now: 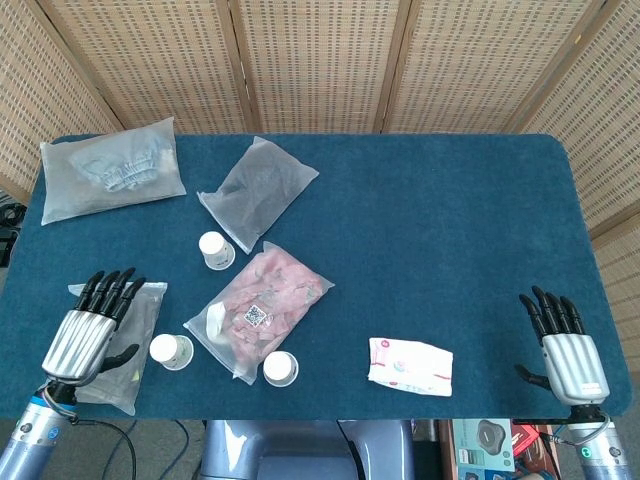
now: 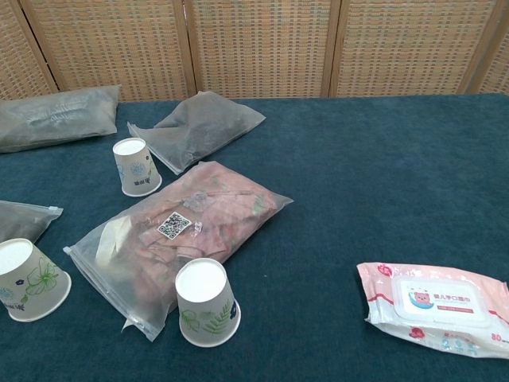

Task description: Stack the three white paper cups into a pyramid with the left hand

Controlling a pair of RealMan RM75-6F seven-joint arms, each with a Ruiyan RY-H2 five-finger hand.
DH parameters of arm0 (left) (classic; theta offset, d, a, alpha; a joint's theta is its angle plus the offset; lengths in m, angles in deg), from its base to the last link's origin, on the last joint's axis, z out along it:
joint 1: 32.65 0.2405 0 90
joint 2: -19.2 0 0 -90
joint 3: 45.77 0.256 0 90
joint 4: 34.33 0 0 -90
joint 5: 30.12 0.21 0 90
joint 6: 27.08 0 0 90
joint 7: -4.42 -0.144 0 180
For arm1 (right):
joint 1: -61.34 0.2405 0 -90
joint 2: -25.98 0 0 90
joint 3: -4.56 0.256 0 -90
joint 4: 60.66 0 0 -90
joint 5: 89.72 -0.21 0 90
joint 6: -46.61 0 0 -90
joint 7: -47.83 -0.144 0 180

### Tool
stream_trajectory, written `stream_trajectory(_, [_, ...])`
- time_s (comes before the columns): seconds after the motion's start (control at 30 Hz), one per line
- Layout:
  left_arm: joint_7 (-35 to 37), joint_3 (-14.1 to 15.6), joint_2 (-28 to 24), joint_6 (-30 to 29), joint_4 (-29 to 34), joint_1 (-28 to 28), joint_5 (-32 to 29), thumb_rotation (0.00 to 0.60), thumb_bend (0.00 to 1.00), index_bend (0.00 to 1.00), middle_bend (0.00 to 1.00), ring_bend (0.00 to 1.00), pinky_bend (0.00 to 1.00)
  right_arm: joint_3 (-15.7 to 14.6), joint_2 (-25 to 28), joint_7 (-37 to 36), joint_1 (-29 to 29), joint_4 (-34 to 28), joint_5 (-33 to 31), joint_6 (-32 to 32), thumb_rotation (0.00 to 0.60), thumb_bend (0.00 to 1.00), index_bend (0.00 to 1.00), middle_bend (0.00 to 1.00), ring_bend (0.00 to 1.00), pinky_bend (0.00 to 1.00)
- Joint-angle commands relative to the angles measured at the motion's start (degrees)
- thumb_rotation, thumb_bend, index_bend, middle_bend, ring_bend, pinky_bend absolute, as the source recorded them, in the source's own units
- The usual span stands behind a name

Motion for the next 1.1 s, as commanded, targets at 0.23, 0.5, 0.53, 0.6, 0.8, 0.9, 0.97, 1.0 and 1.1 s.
stream_trajectory(0.23, [-1.1,-1.1,-0.8,9.8,0.3,-9.1,6.0,0.6,0.22,0.0,0.0,0.0,0.0,0.4,0.1,-0.7,0.0,0.4,-1.0,-0.3,0.6,0.13,0.0,0.0,0.0,0.0])
stream_trajectory(0.5, [-2.9,-0.9,1.0,16.0,0.2,-14.4,8.3,0.6,0.22,0.0,0.0,0.0,0.0,0.6,0.0,-0.4,0.1,0.5,-1.5,-0.6,0.6,0.13,0.0,0.0,0.0,0.0])
stream_trajectory(0.53, [-3.0,-0.9,1.3,16.8,0.5,-15.0,8.1,0.6,0.22,0.0,0.0,0.0,0.0,0.6,0.0,-0.5,0.0,0.5,-1.6,-0.6,0.6,0.13,0.0,0.0,0.0,0.0])
stream_trajectory(0.6, [-2.6,-0.7,1.7,19.1,1.7,-16.3,7.4,0.6,0.22,0.0,0.0,0.0,0.0,0.6,0.0,-0.5,0.0,0.5,-1.8,-0.7,0.6,0.13,0.0,0.0,0.0,0.0])
stream_trajectory(0.8, [-5.0,-1.2,2.3,24.7,4.4,-19.5,3.7,0.6,0.22,0.0,0.0,0.0,0.0,0.8,0.1,-0.6,0.1,0.5,-2.2,-0.9,0.6,0.13,0.0,0.0,0.0,0.0])
stream_trajectory(0.9, [-7.2,-2.0,3.8,29.0,5.6,-21.8,-0.3,0.6,0.22,0.0,0.0,0.0,0.0,1.0,0.4,-1.3,0.0,0.5,-2.5,-0.8,0.6,0.13,0.0,0.0,0.0,0.0])
stream_trajectory(0.97, [-9.0,-2.5,4.2,30.6,6.2,-22.8,-3.0,0.6,0.22,0.0,0.0,0.0,0.0,1.0,0.5,-1.7,0.0,0.6,-2.6,-0.9,0.6,0.13,0.0,0.0,0.0,0.0])
stream_trajectory(1.0, [-10.0,-2.7,4.4,31.3,6.5,-23.2,-4.3,0.6,0.22,0.0,0.0,0.0,0.0,1.1,0.6,-1.9,0.0,0.6,-2.7,-0.9,0.6,0.13,0.0,0.0,0.0,0.0])
stream_trajectory(1.1, [-12.6,-3.2,4.8,33.1,7.3,-24.7,-8.0,0.6,0.22,0.01,0.0,0.0,0.0,1.2,0.8,-2.5,-0.1,0.7,-2.9,-0.9,0.6,0.13,0.0,0.0,0.0,0.0])
